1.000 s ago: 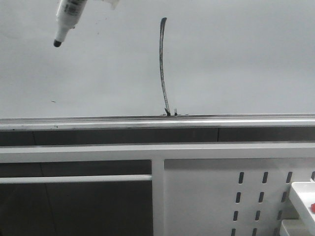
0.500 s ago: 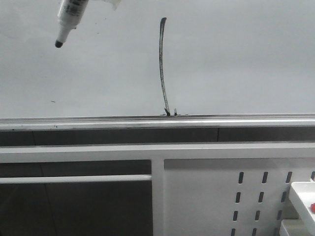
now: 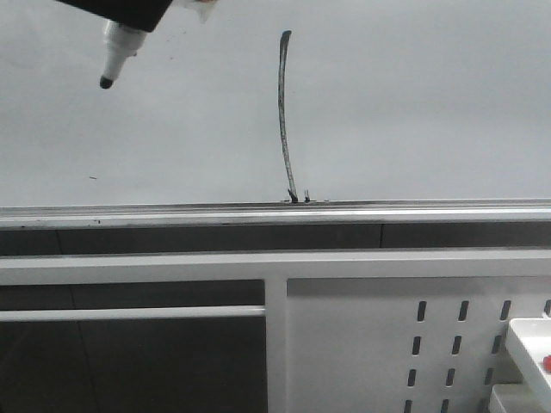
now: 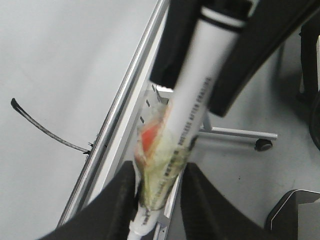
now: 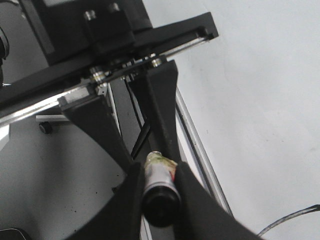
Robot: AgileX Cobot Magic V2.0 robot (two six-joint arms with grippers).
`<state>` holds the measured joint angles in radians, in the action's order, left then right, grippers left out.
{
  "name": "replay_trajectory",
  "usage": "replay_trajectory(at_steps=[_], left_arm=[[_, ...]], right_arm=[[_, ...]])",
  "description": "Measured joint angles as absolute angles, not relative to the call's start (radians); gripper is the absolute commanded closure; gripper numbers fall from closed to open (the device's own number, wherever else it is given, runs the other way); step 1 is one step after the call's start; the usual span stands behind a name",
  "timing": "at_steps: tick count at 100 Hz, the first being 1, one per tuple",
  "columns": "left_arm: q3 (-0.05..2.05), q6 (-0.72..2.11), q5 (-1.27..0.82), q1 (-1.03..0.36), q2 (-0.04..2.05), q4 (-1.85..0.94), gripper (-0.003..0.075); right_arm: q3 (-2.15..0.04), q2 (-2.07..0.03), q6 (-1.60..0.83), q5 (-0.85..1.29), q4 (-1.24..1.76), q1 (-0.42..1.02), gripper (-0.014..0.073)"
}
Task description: Write number 1 on whiteboard
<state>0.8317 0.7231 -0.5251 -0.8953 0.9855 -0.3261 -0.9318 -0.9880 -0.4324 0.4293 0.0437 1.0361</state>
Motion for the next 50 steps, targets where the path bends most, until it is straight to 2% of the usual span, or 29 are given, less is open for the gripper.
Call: replay_trajectory(at_steps=[50], left_arm=[[0.832, 0.725, -0.523, -0.895, 0.990, -0.326, 0.0533]], right_arm=[[-0.932, -0.988, -0.432, 0.464, 0.044, 1.036, 0.0666]])
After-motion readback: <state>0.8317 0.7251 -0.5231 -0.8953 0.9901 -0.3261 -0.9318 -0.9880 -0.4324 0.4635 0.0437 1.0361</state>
